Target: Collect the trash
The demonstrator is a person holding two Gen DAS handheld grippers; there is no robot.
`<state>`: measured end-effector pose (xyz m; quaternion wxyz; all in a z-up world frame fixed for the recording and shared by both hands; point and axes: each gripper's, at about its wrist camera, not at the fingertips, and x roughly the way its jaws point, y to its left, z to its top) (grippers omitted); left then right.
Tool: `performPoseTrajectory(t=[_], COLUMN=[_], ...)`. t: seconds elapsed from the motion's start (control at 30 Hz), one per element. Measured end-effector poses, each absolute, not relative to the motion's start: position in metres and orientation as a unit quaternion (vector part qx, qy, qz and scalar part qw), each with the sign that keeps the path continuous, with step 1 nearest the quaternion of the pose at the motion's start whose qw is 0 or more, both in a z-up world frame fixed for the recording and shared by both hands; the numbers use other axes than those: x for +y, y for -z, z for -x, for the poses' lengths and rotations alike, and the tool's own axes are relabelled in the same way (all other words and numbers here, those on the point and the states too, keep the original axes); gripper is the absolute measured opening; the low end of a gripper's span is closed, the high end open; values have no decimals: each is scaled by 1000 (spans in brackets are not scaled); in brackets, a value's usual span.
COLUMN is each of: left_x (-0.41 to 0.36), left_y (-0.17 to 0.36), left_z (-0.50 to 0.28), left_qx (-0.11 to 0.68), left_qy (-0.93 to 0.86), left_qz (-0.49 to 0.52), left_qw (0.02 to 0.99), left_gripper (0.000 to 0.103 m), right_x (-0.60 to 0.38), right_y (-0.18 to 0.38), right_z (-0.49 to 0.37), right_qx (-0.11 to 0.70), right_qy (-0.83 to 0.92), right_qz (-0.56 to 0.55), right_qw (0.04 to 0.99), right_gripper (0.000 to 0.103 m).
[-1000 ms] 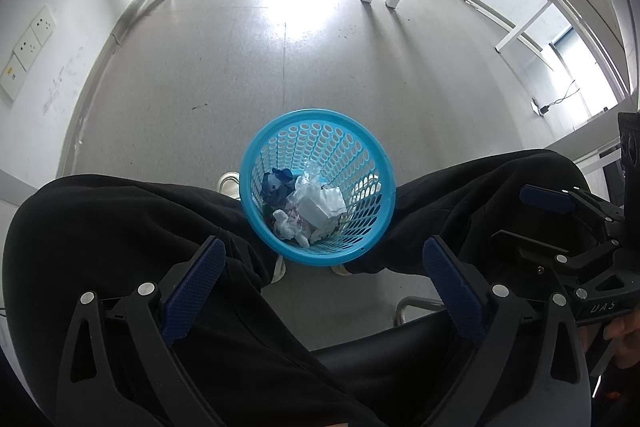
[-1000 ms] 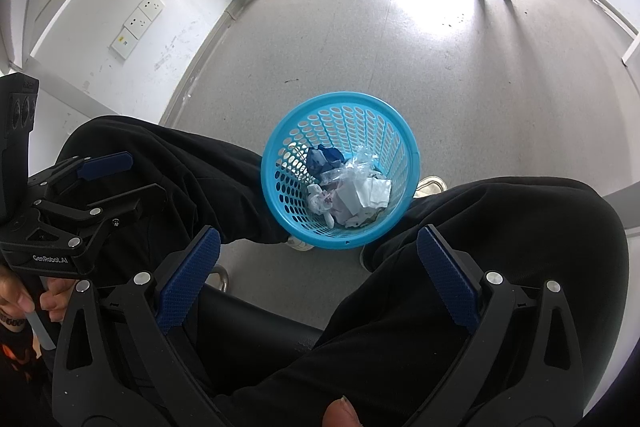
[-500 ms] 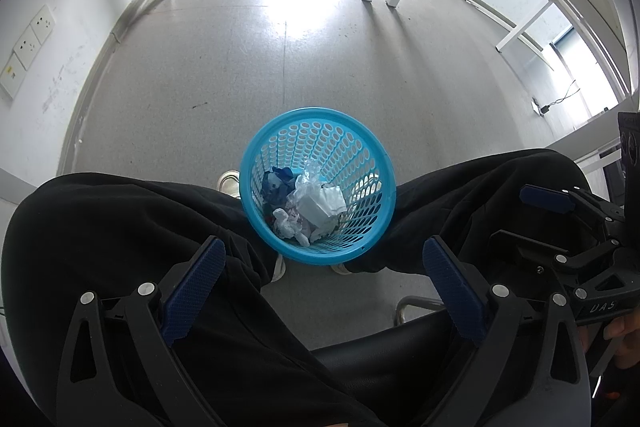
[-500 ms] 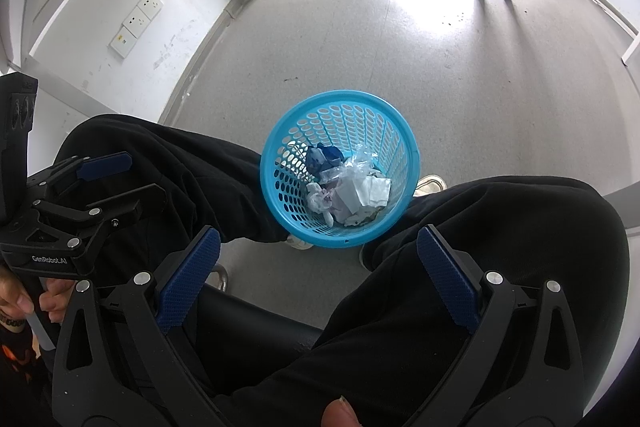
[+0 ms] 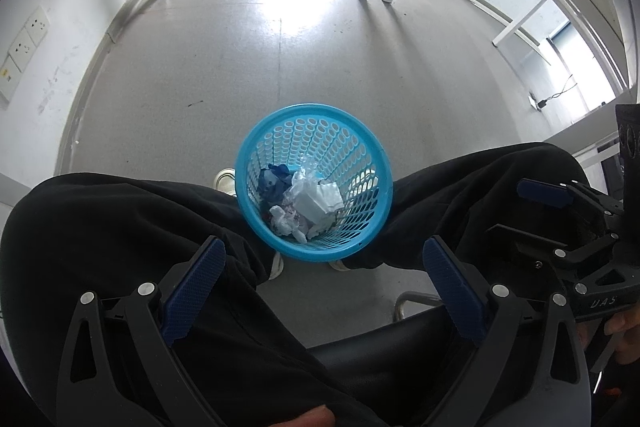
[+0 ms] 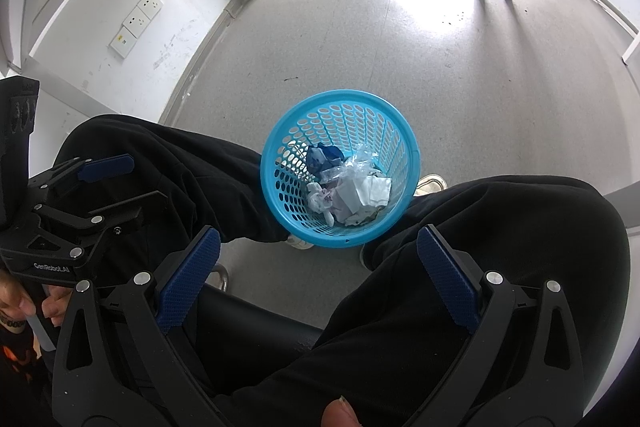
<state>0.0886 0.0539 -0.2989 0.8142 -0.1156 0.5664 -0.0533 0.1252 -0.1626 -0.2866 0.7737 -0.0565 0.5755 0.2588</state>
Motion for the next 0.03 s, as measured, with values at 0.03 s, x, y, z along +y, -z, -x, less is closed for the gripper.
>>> performPoseTrajectory(t=[0.03], left_x=[54], left_y=[299], left_z=[-88], left_qx=[567], left_qy=[52], left_qz=[116], left_qw=[814], left_gripper=[97], right_x=[-163], right_y=[287], right_z=[-125], right_qx=[575], right_qy=[-259], right_qz=[56], right_qw=[774], right_gripper=[94])
